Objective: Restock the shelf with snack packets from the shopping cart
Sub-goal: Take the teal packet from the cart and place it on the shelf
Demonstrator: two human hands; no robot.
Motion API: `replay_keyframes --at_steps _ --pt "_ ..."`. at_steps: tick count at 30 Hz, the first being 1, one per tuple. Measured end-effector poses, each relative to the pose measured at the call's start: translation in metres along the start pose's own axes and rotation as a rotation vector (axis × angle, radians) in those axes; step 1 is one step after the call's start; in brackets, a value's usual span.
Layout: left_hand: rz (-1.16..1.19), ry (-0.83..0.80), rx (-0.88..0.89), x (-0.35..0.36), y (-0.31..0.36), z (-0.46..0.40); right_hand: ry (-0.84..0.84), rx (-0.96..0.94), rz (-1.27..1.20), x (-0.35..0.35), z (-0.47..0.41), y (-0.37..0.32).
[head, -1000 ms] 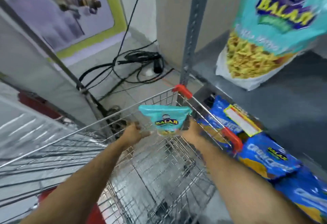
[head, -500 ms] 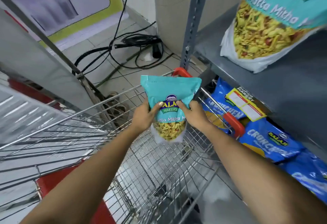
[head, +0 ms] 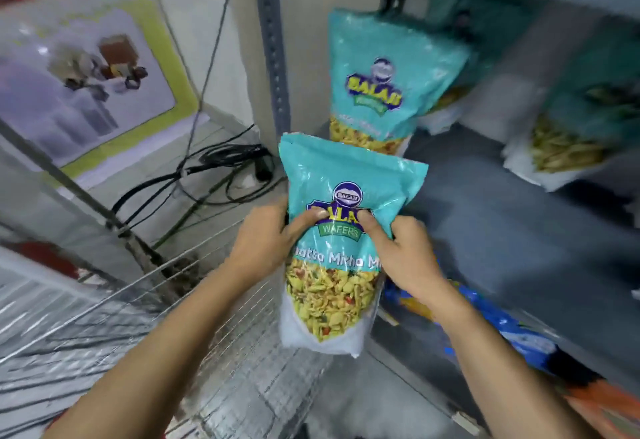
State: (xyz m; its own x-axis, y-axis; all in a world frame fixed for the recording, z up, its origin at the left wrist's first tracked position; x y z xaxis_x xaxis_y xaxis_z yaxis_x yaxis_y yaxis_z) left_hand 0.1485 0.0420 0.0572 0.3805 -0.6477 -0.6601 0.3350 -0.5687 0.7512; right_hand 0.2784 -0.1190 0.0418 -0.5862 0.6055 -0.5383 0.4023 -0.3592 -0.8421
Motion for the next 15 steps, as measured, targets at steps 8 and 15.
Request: replay_keyframes --at_steps 8,15 --pt "0.018 0.060 0.437 0.047 0.163 -0.058 0.448 -0.073 0.170 -0.173 0.041 -0.007" --pt "-0.004 -0.053 0.465 0.109 0.220 -0.127 0.661 0.072 0.106 -0.245 0.029 0.026"
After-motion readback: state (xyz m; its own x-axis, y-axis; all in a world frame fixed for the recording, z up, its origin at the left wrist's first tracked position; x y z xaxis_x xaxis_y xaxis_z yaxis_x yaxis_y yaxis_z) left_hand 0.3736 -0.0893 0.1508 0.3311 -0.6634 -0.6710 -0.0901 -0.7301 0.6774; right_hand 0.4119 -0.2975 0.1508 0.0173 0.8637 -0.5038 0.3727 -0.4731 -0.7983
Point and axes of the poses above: each hand's wrist, its own z-axis away from the middle knuckle, its own x-axis out of the palm, y = z × x, the point moved 9 cm from there along -z, towards the middle knuckle, and after that the axes turned 7 degrees about -y, right-handed, at the moved point
